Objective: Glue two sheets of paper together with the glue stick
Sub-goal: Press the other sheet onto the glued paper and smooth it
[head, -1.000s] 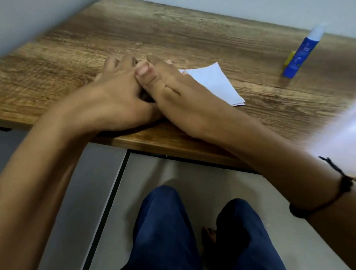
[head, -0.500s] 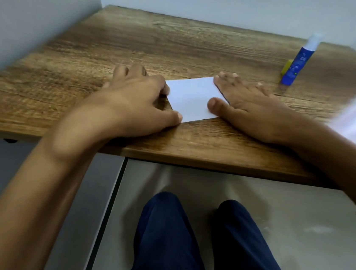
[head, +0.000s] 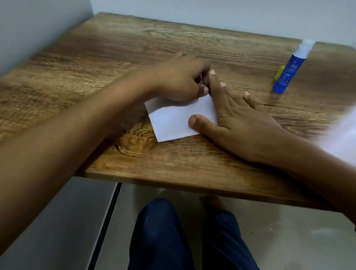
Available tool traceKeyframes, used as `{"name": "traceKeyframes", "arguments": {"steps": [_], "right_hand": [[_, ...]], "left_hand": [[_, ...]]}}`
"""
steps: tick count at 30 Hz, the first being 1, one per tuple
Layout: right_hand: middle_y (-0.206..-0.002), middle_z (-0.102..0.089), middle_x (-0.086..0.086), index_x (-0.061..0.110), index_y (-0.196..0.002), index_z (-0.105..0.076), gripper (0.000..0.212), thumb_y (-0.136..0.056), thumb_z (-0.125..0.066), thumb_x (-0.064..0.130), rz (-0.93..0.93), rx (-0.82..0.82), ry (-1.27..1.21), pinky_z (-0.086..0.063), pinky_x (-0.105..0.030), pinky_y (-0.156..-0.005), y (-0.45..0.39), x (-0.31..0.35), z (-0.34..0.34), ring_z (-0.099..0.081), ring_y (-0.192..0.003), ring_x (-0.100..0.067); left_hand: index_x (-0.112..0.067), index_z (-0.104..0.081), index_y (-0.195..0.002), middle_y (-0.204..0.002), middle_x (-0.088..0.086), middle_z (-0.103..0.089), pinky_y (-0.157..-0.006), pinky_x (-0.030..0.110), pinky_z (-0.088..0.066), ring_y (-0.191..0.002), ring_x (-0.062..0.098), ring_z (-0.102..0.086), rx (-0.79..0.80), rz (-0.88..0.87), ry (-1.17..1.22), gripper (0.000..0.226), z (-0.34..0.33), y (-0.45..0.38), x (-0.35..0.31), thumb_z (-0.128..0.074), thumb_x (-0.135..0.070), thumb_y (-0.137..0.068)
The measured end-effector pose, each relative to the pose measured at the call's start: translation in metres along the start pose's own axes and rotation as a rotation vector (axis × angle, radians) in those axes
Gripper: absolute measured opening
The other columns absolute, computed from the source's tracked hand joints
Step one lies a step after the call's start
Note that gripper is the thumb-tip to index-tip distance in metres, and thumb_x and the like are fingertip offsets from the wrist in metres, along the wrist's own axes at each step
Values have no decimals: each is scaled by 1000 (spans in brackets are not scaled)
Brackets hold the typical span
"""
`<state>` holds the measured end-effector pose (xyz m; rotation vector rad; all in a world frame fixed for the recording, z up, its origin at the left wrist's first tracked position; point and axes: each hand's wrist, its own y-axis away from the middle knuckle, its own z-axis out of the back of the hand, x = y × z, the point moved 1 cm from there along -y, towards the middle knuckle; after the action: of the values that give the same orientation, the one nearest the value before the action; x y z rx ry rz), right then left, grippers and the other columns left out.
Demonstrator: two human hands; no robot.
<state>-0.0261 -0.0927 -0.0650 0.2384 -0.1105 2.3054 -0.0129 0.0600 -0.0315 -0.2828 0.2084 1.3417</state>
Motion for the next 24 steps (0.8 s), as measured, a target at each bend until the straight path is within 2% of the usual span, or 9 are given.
{"name": "traceKeyframes", "arguments": {"steps": [3, 6, 8, 9, 12, 15, 18, 21, 24], "right_hand": [[-158, 3, 5, 24, -140, 25, 90, -75, -12, 75, -2, -14, 7, 0, -44, -117, 1, 0, 2, 1, -144, -9], [-155, -23, 2, 22, -143, 16, 91, -78, -28, 67, 23, -103, -88, -14, -39, -115, 0, 0, 5, -22, -140, -13], [-131, -54, 4, 22, -145, -4, 83, -81, -44, 57, 12, -200, -283, -38, -25, -97, -6, -3, 11, -49, -117, -12], [-112, -60, 9, 22, -142, -20, 73, -82, -50, 52, -17, -261, -408, -42, -15, -82, -11, -5, 15, -56, -99, -7], [-75, -57, 14, 23, -95, -59, 19, -85, -54, 39, -109, -439, -620, -37, -9, -55, -37, -13, 23, -52, -68, 2], [-60, -50, 5, 14, -63, -52, 28, -88, -52, 27, -129, -455, -664, -35, -22, -53, -65, -14, 24, -44, -56, -8], [-58, -48, -2, 7, -62, -52, 32, -89, -50, 24, -93, -459, -695, -31, -27, -54, -78, -13, 25, -43, -55, -12], [-53, -46, 8, 20, -54, -47, 35, -88, -53, 26, -53, -477, -609, -31, -26, -52, -85, -17, 24, -43, -52, -6], [-53, -45, 8, 20, -55, -48, 33, -87, -54, 28, -27, -465, -543, -31, -27, -53, -86, -18, 24, -42, -53, -6]], "left_hand": [[-14, -52, -95, -78, -11, -45, -80, 26, -16, -83, 11, -37, 1, 2, 60, 12, 2, -3, 1, -47, -22, -87], [-16, -50, -85, -73, -11, -45, -73, 23, -18, -71, 0, -38, -11, -1, 133, 6, 1, -6, 3, -44, -16, -87], [-19, -49, -79, -72, -8, -48, -66, 28, -29, -68, 4, -42, -34, 41, 233, 9, 0, -8, 6, -44, -16, -86], [-22, -48, -75, -71, -8, -49, -61, 28, -33, -67, 8, -44, -77, 67, 307, 12, 1, -10, 7, -45, -17, -85], [-27, -46, -68, -67, -8, -50, -62, 29, -38, -64, 10, -46, -263, 114, 509, 18, 5, -18, 9, -47, -16, -82], [-30, -48, -76, -69, -7, -53, -59, 25, -41, -62, 8, -50, -332, 125, 625, 14, 9, -28, 10, -50, -18, -83], [-17, -56, -78, -74, 0, -59, -64, 31, -44, -71, 14, -56, -338, 139, 542, 11, 9, -38, 14, -52, -26, -83], [-14, -52, -65, -60, -6, -52, -51, 19, -38, -56, 4, -48, -409, 147, 424, 19, 10, -44, 21, -53, -23, -81], [-7, -55, -72, -59, -6, -49, -53, 28, -35, -58, 11, -45, -441, 133, 333, 16, 9, -42, 22, -52, -20, -81]]}}
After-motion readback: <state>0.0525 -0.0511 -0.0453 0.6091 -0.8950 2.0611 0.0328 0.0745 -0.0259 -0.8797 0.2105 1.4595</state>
